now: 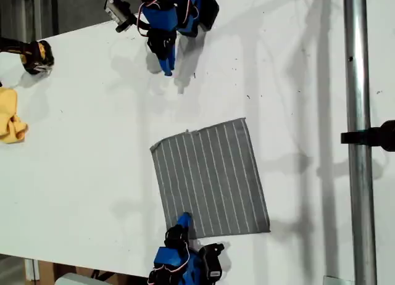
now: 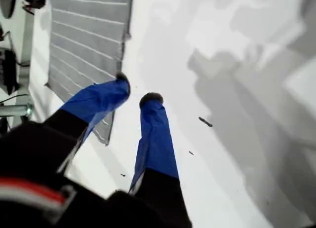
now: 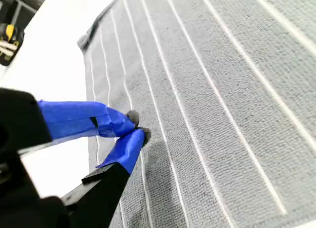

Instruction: Grasp corners of a towel and fold twice.

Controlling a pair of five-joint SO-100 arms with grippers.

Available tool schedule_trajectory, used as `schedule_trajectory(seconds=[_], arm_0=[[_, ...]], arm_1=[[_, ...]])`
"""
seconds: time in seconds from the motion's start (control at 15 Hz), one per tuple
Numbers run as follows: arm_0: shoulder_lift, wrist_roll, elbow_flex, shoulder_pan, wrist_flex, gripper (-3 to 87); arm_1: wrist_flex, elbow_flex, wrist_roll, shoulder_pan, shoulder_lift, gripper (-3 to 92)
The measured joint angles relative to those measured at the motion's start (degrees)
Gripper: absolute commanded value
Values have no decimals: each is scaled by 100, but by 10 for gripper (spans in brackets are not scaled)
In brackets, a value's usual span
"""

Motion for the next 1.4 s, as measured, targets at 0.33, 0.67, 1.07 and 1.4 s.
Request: schedule_trajectory(seconds=[0.33, 0.67, 1.07, 1.4], arm_0=[[0, 255, 0, -26, 44, -23], [0, 422, 0, -18, 44, -23], [0, 475, 0, -26, 44, -23], [0, 475, 0, -26, 44, -23]], arm_1=[[-1204, -1151, -475, -721, -1433, -2], [-1450, -4008, -1696, -1731, -5537, -2], [-853, -6592, -2927, -2900, -8420, -2], [-765, -7523, -2953, -3771, -9492, 2]])
